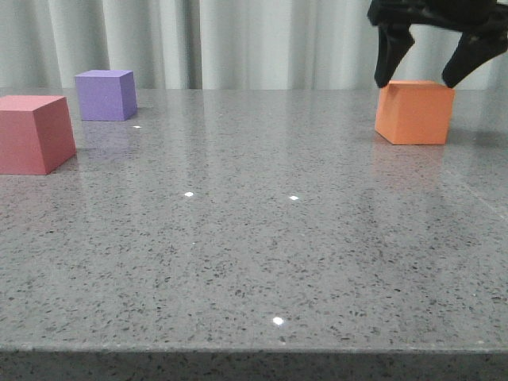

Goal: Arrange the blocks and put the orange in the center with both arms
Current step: 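Lower the right gripper over the orange cube and close on it, then lift the orange cube and carry it toward the table center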

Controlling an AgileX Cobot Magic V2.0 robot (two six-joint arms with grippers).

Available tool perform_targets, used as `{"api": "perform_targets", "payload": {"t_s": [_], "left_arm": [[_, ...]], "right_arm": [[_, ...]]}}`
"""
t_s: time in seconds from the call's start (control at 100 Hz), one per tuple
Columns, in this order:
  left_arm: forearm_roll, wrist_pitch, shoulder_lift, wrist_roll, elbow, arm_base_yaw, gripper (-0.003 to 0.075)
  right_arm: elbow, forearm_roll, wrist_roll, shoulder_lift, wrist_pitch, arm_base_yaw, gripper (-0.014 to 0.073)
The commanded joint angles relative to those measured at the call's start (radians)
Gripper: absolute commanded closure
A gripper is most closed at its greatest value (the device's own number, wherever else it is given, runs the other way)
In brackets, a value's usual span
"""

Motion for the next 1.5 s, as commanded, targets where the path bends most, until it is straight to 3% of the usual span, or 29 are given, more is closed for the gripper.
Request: {"api": "perform_targets", "payload": {"t_s": [0.0,0.22,0.51,0.81,0.99,1.28,1.49], "left_arm": [[-0.008,-0.074,-0.029,-0.007,0.042,-0.002,0.0741],[-0.008,-0.074,-0.029,-0.007,0.042,-0.002,0.0741],[-0.008,-0.074,-0.029,-0.007,0.042,-0.002,0.0741],[-0.008,-0.074,-0.029,-0.007,0.042,-0.002,0.0741],[-0.008,-0.074,-0.029,-0.007,0.042,-0.002,0.0741],[-0.008,-0.074,-0.029,-0.007,0.042,-0.002,0.0741],[-0.008,-0.074,-0.029,-0.007,0.042,-0.002,0.0741]], "right_arm": [[-0.04,-0.009,0.0,-0.022,-0.047,-0.001,-0.004],[-0.04,-0.009,0.0,0.015,-0.05,-0.001,-0.0027],[-0.04,-0.005,0.0,0.015,-0.049,-0.001,0.0277],[-0.115,0.04,0.017,-0.002,0.028,0.016,0.0286],[-0.222,0.006,0.2,-0.008,0.054,0.109,0.0286],[-0.366,-0.262,0.535,0.088,0.12,0.357,0.0309],[-0.573,-0.324,0.611,0.252,0.247,0.451,0.0358]]}}
